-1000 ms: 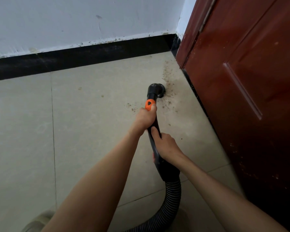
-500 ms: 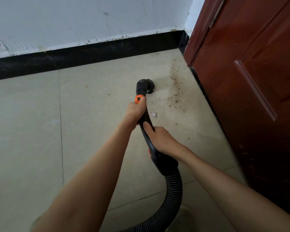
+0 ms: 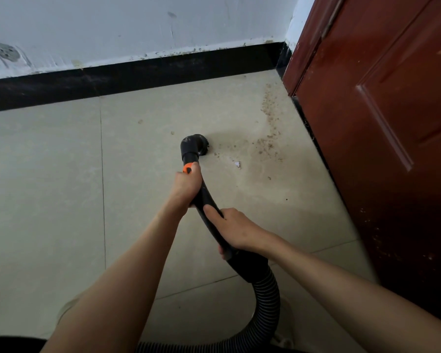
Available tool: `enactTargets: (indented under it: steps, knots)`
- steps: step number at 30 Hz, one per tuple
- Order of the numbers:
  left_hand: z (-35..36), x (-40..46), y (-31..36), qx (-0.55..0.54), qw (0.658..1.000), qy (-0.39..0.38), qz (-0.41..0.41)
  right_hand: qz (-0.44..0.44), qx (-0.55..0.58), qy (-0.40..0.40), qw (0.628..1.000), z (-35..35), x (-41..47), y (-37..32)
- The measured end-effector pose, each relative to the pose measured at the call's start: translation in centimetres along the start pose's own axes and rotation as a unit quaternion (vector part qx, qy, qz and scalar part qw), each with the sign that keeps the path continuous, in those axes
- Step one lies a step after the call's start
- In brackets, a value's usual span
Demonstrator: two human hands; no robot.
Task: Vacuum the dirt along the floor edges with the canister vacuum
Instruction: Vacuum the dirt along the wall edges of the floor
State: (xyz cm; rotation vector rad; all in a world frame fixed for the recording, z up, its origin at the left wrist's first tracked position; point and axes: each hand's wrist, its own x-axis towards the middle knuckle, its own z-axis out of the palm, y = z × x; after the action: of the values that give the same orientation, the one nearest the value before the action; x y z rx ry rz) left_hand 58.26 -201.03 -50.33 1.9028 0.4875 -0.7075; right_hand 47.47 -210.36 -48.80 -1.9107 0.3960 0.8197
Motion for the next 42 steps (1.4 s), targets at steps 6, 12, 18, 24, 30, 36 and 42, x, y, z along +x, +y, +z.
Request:
enactTargets:
  steps: [6,12,18,24,30,36,42]
  knots:
    - [1.9,-1.1,0.9,0.026,0.999,-0.035,0.014,0.022,0.029,0.024,0.999,-0.9,-1.6,0.7]
    - [4.6,-1.8,2.3,0.068,0.994,-0.083,0.027,0.032,0.060,0.074,0.995,-2.0,-2.7,1.8]
    - [3.6,-1.3,2.0,0.049,0.996,-0.066,0.025,0.021,0.059,0.049,0.997,-1.9,-2.5,1.1]
    - [2.7,-1.3,0.8,0.040,0.999,-0.029,0.020,0.016,0.078,0.012,0.997,-1.3,-2.3,1.3]
    - [4.1,-1.9,1.6,0.067,0.997,-0.045,0.010,0.032,0.107,0.030,0.993,-1.7,-3.6,1.9]
    - [4.3,-3.7,-0.1,0.076,0.995,-0.068,0.013,0.068,0.128,0.064,0.987,0.3,-6.0,2.4]
    - [3.4,-3.9,-0.3,0.116,0.989,-0.096,0.010,0.073,0.145,0.102,0.982,2.1,-6.5,1.2]
